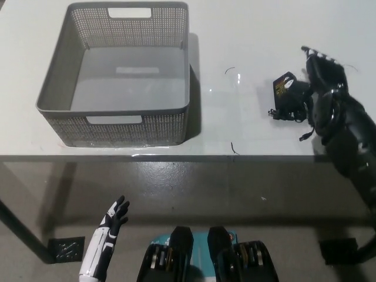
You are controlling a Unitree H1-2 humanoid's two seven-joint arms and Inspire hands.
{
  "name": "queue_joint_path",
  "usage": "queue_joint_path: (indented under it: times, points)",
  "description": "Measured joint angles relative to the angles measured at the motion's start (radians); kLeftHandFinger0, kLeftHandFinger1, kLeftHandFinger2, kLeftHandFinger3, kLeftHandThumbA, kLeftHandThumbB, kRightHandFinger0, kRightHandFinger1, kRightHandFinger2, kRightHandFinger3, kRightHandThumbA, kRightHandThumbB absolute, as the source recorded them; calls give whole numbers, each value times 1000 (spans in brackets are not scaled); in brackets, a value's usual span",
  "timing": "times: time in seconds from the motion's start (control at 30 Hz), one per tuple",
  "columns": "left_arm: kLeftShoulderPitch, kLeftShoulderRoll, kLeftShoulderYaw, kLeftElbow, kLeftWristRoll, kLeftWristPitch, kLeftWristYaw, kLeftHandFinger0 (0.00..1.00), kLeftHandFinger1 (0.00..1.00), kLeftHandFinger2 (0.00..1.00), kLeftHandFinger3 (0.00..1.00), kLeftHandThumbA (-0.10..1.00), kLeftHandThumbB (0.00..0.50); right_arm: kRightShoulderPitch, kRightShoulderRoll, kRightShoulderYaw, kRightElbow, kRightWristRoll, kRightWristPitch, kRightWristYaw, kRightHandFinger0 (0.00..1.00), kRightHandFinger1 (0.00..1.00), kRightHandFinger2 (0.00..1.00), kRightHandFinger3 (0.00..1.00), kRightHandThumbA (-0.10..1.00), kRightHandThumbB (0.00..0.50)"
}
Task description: Use the right hand to pick up a black power cord and place it into a container on the left hand side
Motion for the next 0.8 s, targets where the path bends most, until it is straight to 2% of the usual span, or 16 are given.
queue_joint_path:
  times: [0.07, 0.27, 0.47, 0.7, 0.8]
  points:
    - [0, 1, 1, -4, 0, -5, 0, 1000, 1000, 1000, 1000, 1000, 293, -58, -1, 59, 64, -20, 7, -28, 1000, 1000, 1000, 1000, 604, 500]
    - [-1, 1, 1, -4, -1, -12, 0, 1000, 1000, 1000, 1000, 1000, 304, -109, -1, 111, 114, -32, 13, -57, 1000, 1000, 1000, 1000, 605, 500]
    - [-10, 4, 1, -3, -2, -21, 0, 1000, 1000, 1000, 1000, 1000, 325, -111, -2, 97, 126, -10, 9, -60, 1000, 1000, 1000, 1000, 734, 500]
    - [-21, 4, 1, -3, -2, -32, 0, 1000, 1000, 1000, 1000, 1000, 335, -112, 1, 67, 129, 23, 9, -56, 1000, 1000, 1000, 1000, 765, 500]
    - [-21, 4, 1, -3, -2, -32, 0, 1000, 1000, 1000, 1000, 1000, 345, -113, 3, 56, 133, 36, 9, -49, 1000, 1000, 1000, 1000, 858, 500]
